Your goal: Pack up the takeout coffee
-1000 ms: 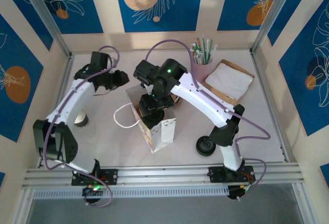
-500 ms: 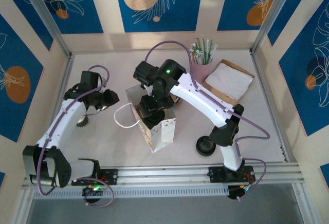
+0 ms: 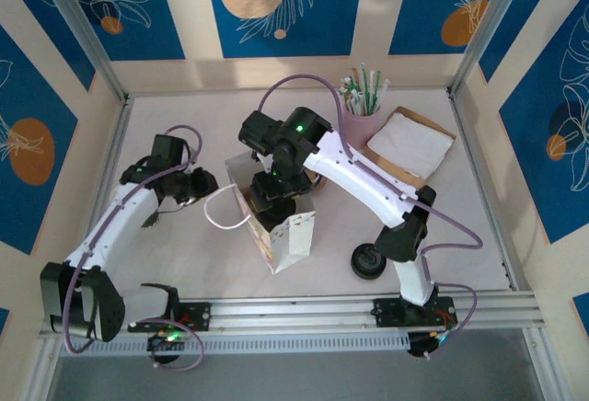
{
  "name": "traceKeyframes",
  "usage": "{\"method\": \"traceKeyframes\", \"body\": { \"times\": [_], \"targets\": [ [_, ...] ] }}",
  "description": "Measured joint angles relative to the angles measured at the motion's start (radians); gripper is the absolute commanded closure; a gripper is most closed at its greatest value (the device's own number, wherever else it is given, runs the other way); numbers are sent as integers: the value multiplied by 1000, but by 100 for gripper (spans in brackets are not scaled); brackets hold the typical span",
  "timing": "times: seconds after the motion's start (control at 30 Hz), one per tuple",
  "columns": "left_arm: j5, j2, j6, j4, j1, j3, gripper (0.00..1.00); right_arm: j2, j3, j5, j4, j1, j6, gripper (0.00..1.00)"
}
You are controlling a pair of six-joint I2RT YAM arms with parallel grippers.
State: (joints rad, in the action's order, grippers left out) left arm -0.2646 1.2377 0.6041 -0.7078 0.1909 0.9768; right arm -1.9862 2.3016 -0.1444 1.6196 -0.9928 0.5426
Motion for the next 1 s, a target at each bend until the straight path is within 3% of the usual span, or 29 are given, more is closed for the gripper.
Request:
{"method": "traceKeyframes", "body": {
  "times": [0.37, 1.0],
  "targets": [
    [12, 135, 27, 62, 98, 37, 78, 0, -74, -2, 1, 0, 0, 44],
    [74, 147, 26, 113, 115, 80, 77, 2, -131, -1, 0, 7, -1, 44]
  ]
}}
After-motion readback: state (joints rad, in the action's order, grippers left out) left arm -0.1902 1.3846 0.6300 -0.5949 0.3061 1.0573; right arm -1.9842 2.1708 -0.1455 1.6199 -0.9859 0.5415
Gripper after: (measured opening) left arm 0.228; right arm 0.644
